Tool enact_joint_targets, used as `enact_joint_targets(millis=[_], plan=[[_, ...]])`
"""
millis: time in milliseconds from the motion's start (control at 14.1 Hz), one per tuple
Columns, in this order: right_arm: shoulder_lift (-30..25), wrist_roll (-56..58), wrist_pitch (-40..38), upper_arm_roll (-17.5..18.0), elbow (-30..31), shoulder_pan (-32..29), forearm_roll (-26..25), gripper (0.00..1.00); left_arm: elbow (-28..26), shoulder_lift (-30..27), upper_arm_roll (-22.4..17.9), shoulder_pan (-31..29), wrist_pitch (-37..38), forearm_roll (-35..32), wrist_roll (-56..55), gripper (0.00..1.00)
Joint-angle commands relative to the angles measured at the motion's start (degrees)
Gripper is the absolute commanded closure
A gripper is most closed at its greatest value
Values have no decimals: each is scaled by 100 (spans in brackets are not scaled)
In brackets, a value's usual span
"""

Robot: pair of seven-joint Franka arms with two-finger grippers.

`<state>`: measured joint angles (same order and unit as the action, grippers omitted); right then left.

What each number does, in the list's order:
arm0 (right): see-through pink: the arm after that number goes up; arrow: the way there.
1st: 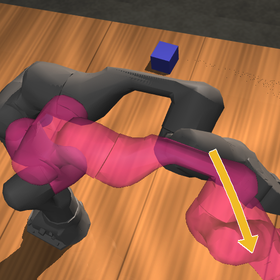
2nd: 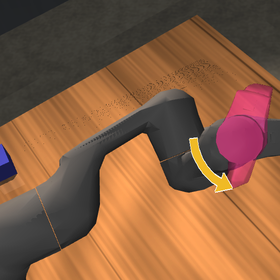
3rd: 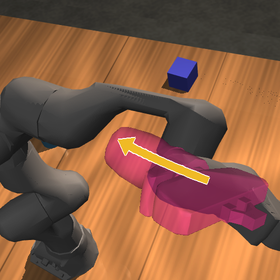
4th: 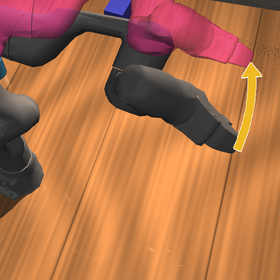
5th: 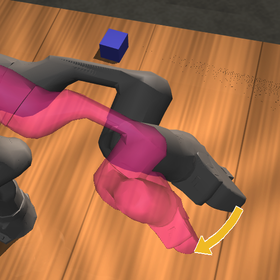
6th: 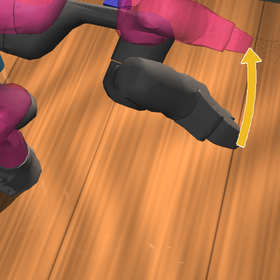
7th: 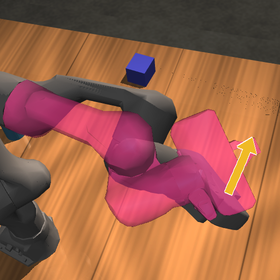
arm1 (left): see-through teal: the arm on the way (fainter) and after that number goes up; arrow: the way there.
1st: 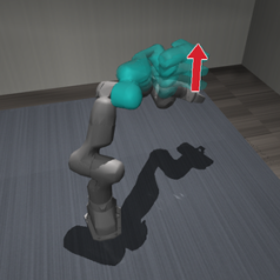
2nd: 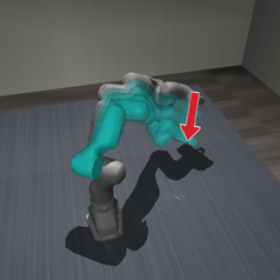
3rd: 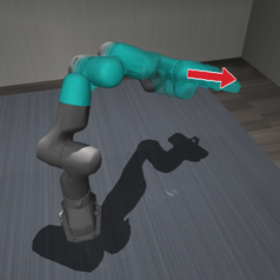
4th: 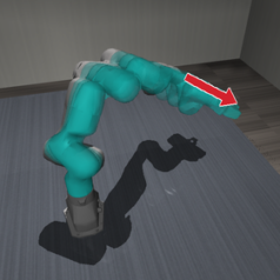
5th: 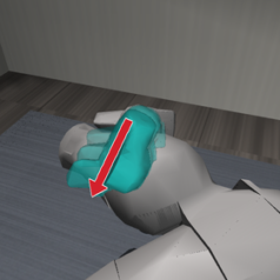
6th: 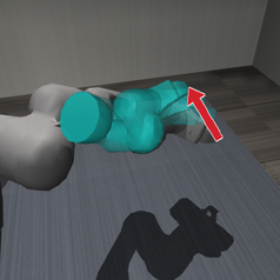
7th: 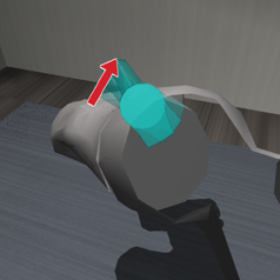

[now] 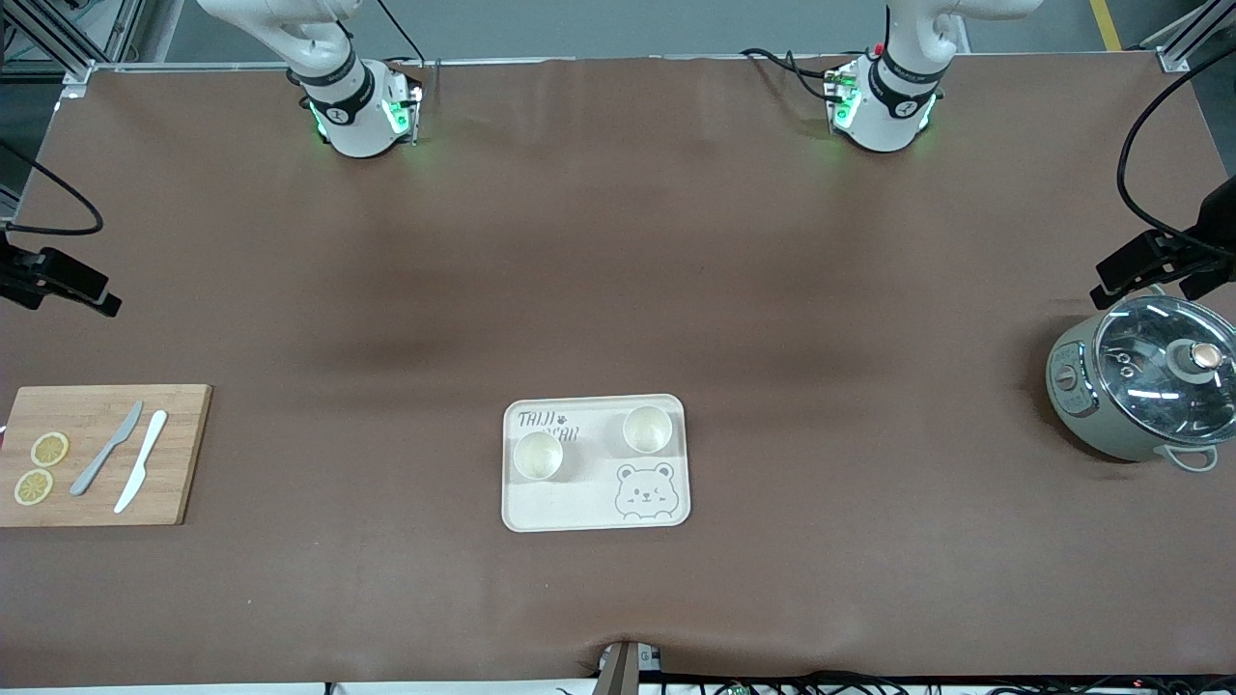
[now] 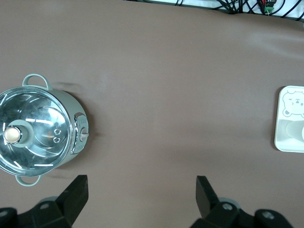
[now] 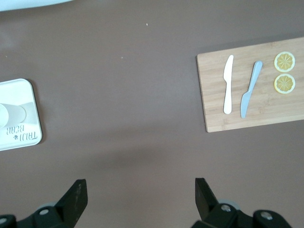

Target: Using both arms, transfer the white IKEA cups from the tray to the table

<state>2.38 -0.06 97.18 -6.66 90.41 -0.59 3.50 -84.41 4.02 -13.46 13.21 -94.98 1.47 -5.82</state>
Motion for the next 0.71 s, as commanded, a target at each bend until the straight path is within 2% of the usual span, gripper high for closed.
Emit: enact_joint_targets(millis=[0,497,639], plan=[[139,-74,-59,42,-208,-46,107,0,92,28,19,-11,85,-156,-43,0],[218,-29,-50,51,-199,-38,107,0,74,142,19,-20,111,-121,-42,0],[262,-21,-50,51,-208,-37,107,0,-154,142,11,-20,181,-121,1,0]])
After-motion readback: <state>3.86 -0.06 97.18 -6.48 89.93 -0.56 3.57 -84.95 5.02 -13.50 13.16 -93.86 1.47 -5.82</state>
